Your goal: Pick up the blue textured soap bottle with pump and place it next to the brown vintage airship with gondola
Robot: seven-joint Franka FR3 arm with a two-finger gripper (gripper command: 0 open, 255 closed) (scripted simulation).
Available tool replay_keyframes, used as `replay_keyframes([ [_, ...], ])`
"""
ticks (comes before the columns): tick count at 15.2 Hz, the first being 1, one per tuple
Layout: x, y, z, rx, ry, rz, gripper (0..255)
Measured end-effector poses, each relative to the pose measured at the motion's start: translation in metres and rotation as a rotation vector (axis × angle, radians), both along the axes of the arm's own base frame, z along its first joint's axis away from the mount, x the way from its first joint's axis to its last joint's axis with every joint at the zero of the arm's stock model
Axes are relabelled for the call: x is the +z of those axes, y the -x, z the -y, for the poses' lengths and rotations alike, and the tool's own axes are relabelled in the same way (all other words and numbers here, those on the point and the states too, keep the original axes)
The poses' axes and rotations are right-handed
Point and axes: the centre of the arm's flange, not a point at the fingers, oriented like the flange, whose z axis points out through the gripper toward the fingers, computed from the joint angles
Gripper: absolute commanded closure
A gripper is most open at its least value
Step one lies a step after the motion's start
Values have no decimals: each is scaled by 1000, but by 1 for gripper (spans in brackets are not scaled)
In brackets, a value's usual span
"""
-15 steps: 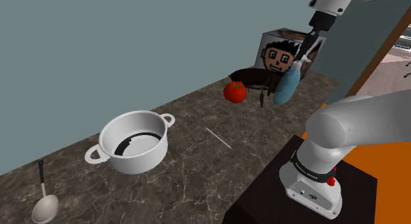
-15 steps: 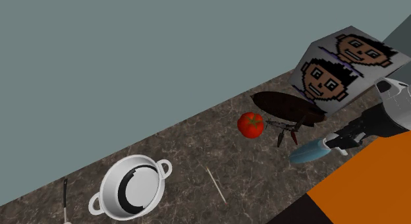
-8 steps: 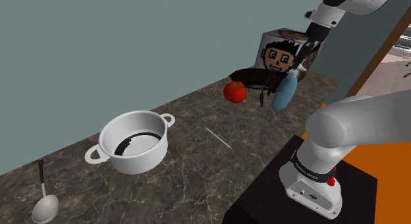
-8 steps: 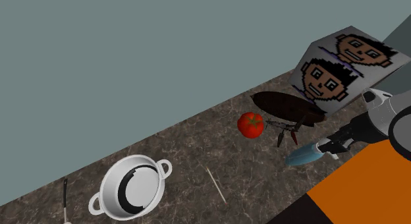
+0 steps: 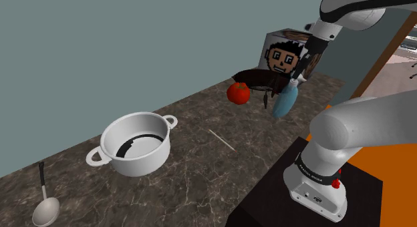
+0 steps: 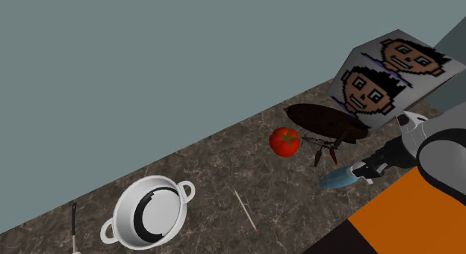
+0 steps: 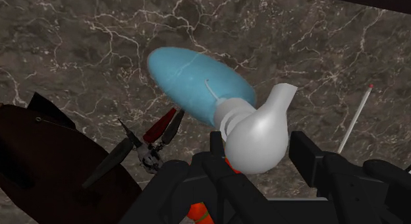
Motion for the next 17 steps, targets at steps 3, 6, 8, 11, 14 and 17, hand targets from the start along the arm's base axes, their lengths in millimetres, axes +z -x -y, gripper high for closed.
replay_keyframes([
  [3,-5,0,-1,0,1,2,255],
  [6,-5,0,-1,0,2,3,255],
  [8,-5,0,-1,-1,2,3,0],
  [11,-6,0,-1,0,1,1,0],
  [14,-6,0,-1,0,1,1,0],
  [17,21,3,4,0,1,2,0],
])
